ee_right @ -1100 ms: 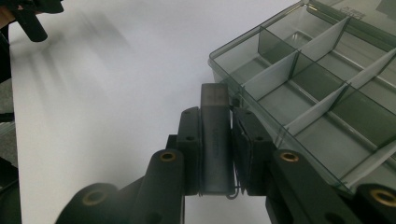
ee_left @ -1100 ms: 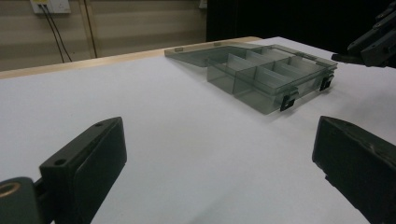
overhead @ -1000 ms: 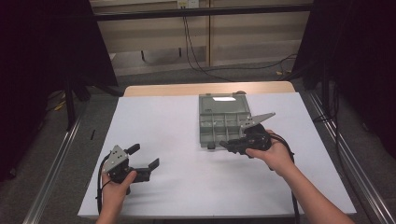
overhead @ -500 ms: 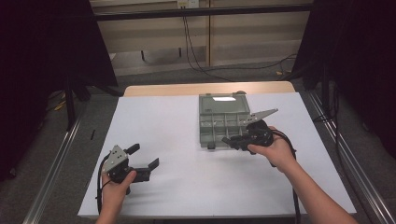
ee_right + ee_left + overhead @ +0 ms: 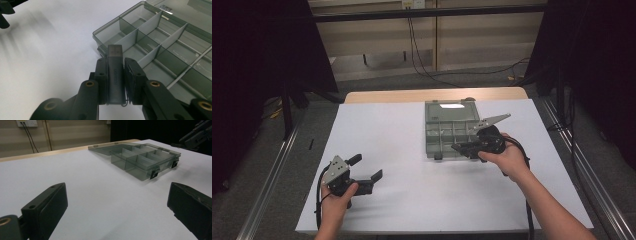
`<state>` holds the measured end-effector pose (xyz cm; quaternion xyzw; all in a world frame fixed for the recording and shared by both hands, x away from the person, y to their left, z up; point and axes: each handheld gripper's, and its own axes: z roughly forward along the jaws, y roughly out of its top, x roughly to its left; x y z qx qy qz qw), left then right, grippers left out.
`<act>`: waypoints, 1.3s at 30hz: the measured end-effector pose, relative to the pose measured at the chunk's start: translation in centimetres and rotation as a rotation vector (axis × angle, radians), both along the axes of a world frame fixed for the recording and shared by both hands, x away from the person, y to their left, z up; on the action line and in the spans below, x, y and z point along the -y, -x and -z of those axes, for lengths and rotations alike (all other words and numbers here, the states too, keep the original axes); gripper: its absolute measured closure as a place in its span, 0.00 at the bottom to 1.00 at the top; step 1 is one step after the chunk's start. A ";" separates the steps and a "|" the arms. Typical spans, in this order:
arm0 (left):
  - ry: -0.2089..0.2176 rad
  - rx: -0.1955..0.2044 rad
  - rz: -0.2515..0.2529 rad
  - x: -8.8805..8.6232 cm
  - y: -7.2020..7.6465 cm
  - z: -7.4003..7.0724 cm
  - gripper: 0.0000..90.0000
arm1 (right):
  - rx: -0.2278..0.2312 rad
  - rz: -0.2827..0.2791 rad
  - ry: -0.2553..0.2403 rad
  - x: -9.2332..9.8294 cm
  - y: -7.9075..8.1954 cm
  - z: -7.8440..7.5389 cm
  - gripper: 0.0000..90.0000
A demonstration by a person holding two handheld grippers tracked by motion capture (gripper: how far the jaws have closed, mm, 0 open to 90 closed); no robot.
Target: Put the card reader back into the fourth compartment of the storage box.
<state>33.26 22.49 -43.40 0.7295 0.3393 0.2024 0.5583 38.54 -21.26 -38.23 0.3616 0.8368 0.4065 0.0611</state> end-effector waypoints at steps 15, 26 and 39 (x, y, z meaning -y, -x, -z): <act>0.000 0.002 -0.001 -0.1 0.0 0.0 0.04 | 0.006 0.035 0.011 0.6 -0.9 -0.5 0.82; 0.001 0.001 -0.001 0.0 0.0 0.0 0.04 | 0.004 0.069 0.004 1.0 -1.6 -0.4 0.82; -0.001 0.001 0.000 0.0 0.0 0.0 0.04 | 0.002 0.101 0.023 1.6 -2.2 -0.5 0.82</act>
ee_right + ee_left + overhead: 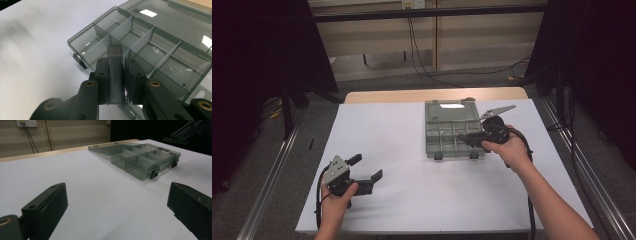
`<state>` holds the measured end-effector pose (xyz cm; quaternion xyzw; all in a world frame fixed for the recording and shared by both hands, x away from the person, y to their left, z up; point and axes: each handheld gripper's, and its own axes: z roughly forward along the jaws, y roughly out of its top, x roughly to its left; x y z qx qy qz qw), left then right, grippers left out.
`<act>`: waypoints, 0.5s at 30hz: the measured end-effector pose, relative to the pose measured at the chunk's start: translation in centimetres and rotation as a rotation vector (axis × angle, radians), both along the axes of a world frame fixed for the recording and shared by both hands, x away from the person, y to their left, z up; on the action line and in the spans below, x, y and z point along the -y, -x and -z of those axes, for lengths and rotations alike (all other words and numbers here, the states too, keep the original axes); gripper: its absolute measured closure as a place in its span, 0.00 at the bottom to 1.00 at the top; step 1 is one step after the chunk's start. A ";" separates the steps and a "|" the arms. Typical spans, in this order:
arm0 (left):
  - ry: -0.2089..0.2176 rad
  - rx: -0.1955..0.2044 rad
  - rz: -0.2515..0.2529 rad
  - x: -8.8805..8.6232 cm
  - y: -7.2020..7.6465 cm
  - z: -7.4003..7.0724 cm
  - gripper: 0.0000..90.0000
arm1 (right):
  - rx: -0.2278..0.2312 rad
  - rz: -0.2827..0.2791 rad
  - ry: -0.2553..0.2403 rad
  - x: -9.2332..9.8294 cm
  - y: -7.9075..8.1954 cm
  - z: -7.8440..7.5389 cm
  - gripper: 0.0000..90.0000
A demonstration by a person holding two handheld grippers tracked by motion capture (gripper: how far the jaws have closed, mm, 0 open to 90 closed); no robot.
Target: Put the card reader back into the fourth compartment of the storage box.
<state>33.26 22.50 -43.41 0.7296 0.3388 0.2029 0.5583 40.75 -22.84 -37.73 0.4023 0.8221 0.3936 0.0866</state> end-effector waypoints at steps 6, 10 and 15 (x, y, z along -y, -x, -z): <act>0.000 0.001 0.000 0.0 0.0 0.0 0.04 | 0.009 0.015 0.013 0.1 -0.4 -0.3 0.82; 0.000 0.001 -0.001 0.0 0.0 0.0 0.04 | 0.006 0.017 0.015 0.2 -0.6 -0.3 0.82; 0.002 0.001 0.000 0.0 0.0 0.0 0.04 | 0.006 0.031 0.016 0.3 -0.8 -0.1 0.82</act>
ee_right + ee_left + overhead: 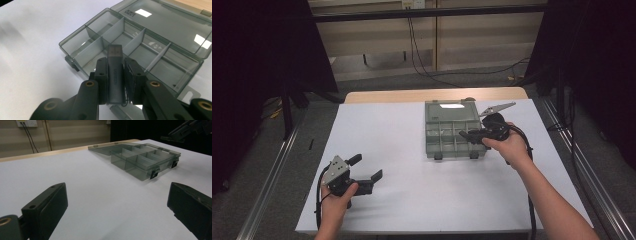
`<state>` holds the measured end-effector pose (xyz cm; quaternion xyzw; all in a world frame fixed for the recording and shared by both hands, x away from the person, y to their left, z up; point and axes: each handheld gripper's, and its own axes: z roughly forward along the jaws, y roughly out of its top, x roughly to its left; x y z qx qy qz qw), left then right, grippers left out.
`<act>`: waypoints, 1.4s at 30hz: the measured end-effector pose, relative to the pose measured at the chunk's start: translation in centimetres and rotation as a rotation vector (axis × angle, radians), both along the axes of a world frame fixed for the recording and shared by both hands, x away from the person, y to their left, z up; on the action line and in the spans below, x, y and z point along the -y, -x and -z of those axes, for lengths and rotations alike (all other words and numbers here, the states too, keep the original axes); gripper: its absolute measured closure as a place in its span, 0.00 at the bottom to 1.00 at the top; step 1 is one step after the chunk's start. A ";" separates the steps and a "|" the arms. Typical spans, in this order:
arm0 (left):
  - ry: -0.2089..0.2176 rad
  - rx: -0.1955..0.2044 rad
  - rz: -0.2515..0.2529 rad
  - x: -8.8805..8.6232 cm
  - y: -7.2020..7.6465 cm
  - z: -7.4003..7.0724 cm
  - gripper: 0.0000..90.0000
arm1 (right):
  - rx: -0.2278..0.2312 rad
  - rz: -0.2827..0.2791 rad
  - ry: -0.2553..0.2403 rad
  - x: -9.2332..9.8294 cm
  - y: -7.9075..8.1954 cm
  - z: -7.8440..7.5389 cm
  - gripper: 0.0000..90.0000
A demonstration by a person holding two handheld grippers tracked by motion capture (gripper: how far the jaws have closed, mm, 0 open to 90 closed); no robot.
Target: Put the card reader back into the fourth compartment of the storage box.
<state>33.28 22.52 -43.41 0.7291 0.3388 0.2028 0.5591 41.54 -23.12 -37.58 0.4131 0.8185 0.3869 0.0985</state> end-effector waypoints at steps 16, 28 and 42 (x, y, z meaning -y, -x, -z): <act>-0.006 0.003 0.001 -0.1 0.0 0.0 0.04 | -0.004 0.050 0.015 0.7 -0.8 0.2 0.82; -0.004 0.002 0.002 -0.1 0.0 0.0 0.04 | -0.004 0.081 0.025 1.2 -1.3 0.3 0.82; -0.004 0.002 0.003 0.0 0.0 0.0 0.04 | -0.003 0.110 0.029 1.5 -1.9 0.2 0.82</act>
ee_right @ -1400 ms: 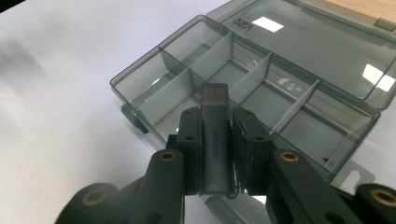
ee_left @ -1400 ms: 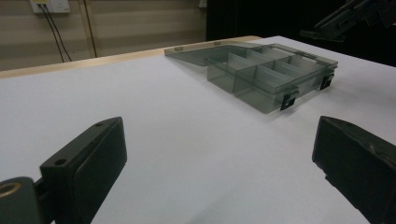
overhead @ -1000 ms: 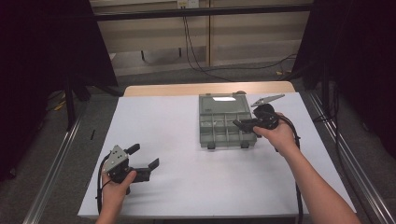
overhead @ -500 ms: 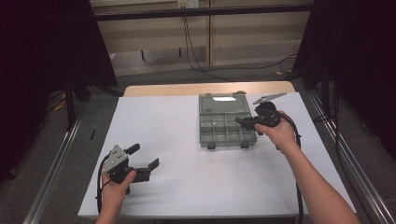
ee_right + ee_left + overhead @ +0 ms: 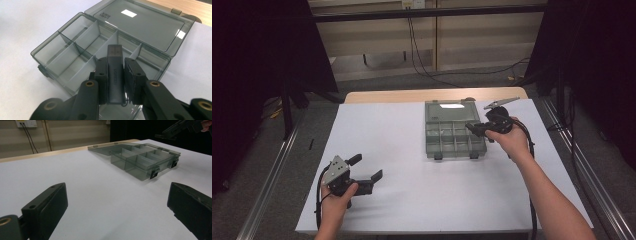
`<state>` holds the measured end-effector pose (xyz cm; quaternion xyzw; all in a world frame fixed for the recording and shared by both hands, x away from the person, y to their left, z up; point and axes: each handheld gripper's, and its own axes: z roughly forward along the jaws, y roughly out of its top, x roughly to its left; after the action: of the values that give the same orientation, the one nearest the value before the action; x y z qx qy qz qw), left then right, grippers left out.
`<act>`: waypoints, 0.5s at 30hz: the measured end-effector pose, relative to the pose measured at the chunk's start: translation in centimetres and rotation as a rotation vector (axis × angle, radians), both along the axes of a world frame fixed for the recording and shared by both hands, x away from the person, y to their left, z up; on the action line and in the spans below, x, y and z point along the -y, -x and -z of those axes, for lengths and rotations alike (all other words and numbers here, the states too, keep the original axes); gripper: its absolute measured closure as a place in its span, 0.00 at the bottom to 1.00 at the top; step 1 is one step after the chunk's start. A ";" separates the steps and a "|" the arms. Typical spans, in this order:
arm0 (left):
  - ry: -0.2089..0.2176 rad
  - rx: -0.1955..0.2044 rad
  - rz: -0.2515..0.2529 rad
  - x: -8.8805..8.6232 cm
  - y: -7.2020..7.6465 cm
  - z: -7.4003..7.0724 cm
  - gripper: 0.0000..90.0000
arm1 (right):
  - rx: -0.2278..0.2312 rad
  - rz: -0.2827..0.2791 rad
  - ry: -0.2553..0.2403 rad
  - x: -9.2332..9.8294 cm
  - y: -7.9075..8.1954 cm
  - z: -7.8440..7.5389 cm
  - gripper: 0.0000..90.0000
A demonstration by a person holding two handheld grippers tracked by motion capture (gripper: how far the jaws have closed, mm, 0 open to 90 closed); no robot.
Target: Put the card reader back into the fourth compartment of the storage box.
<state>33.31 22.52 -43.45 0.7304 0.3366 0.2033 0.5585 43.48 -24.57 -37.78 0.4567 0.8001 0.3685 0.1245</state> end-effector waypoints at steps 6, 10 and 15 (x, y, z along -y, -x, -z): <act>-0.003 0.001 0.003 0.0 0.0 0.0 0.04 | 0.001 0.007 0.005 0.0 -0.3 0.1 0.82; -0.003 0.000 0.005 0.0 0.0 0.0 0.04 | -0.002 0.013 0.007 0.1 -0.5 0.2 0.82; -0.004 0.001 0.004 0.0 0.0 0.0 0.04 | -0.001 0.029 0.008 0.3 -0.7 0.4 0.82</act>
<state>33.35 22.54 -43.46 0.7322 0.3345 0.2032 0.5574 44.16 -24.91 -38.17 0.4678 0.7949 0.3633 0.1314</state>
